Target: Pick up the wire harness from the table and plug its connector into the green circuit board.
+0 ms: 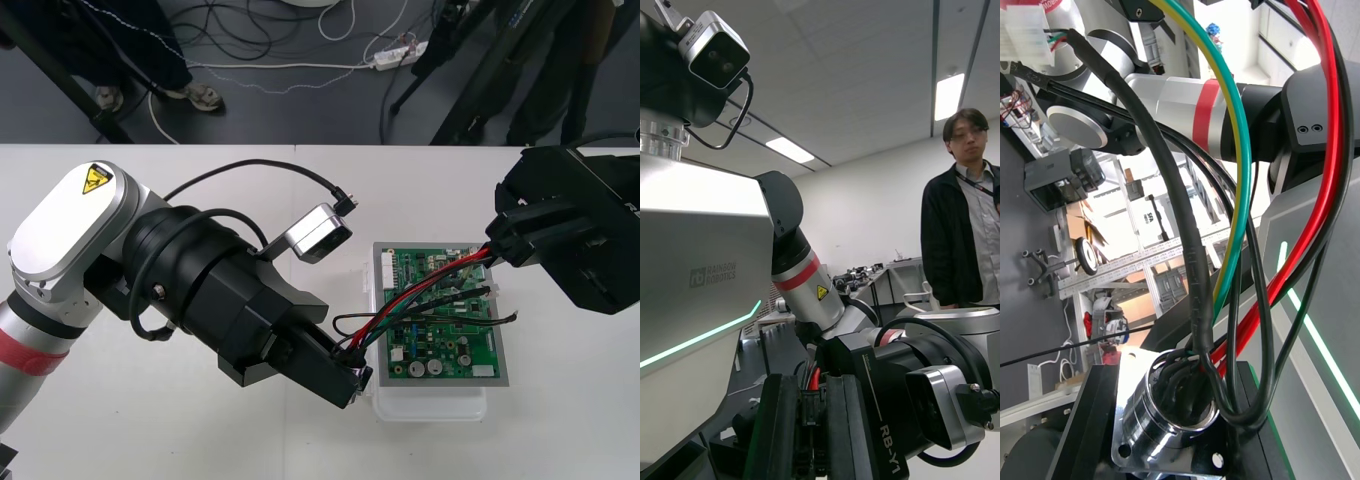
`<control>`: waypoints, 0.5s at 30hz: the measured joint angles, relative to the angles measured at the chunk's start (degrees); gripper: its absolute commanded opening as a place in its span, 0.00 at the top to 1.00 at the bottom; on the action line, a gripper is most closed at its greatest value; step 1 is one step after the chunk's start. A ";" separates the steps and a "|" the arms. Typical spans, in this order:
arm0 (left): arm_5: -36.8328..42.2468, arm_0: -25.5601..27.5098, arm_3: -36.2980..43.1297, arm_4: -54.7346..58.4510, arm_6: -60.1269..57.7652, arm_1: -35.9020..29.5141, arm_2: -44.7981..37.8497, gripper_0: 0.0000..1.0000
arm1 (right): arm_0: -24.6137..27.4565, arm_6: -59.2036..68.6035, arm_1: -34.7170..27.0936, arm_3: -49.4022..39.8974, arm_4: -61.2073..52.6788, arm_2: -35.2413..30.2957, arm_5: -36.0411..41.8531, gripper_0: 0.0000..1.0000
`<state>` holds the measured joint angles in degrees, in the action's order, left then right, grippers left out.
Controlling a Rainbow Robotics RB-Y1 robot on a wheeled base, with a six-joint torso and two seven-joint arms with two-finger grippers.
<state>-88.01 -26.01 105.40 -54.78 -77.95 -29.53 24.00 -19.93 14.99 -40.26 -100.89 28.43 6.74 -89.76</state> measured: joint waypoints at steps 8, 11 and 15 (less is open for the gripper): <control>0.36 0.00 -0.01 0.01 0.00 0.00 0.00 0.00 | 0.01 0.00 0.05 0.00 0.15 0.00 0.00 1.00; 1.47 0.00 -0.02 0.02 0.29 0.00 0.00 0.00 | 0.02 0.00 0.05 0.00 0.22 0.00 0.00 1.00; 3.59 -0.05 -0.04 -0.47 2.82 -0.07 -0.03 0.00 | 0.03 0.00 0.06 0.00 0.28 0.00 0.00 1.00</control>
<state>-84.42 -26.06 105.36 -55.25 -75.12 -29.60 23.97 -19.90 14.99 -40.20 -100.88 28.71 6.74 -89.76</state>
